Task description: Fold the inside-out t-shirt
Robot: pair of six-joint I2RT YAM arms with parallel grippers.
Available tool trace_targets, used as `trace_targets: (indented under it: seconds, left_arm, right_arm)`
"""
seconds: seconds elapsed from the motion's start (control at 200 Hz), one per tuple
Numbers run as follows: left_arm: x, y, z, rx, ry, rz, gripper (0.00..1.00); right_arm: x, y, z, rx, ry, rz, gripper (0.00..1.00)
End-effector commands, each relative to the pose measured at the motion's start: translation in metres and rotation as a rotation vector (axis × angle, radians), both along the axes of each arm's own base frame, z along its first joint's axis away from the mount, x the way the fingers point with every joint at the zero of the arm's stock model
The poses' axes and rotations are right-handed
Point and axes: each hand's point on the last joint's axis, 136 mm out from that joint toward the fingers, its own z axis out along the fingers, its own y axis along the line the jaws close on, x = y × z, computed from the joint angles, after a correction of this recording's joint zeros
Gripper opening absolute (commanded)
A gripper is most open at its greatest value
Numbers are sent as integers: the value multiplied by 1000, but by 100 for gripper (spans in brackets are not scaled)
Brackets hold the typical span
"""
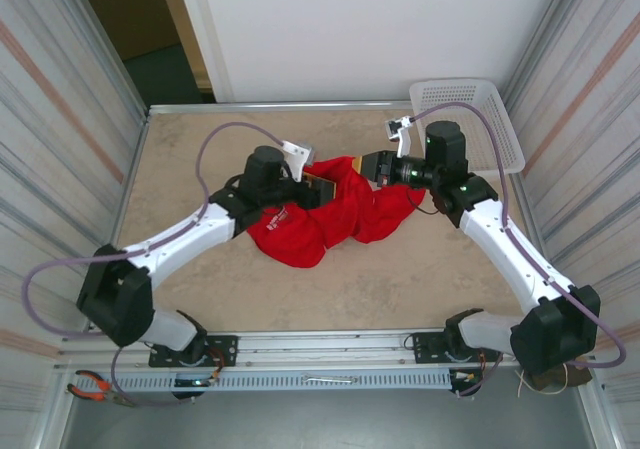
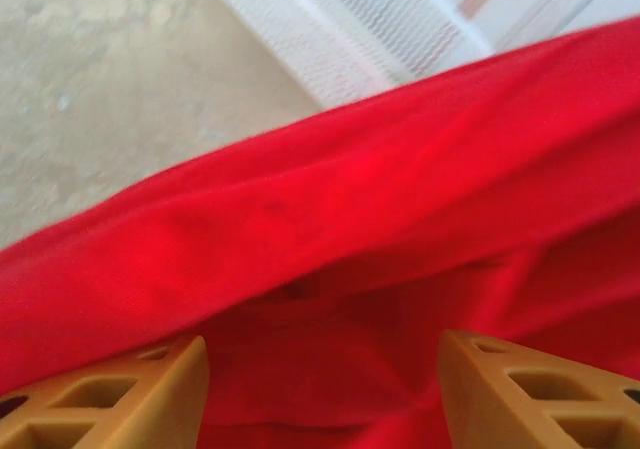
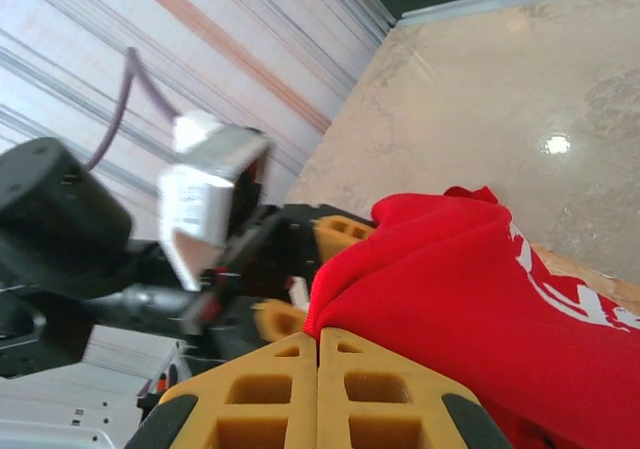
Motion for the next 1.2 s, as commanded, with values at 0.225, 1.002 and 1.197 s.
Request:
trace_targets:
  seconds: [0.225,1.002,1.197]
  left_arm:
    - [39,-41,-14,77,-25,-1,64]
    - [-31,14,124,-517,-96,-337,0]
    - [-30,14,121,-482,-105,-334,0]
  right_arm:
    - [-5,4,5,53,-3,26,0]
    - [53,-51,-95,-115,197,-256,60]
    - [22,-52,-38,-145,70,-240,70]
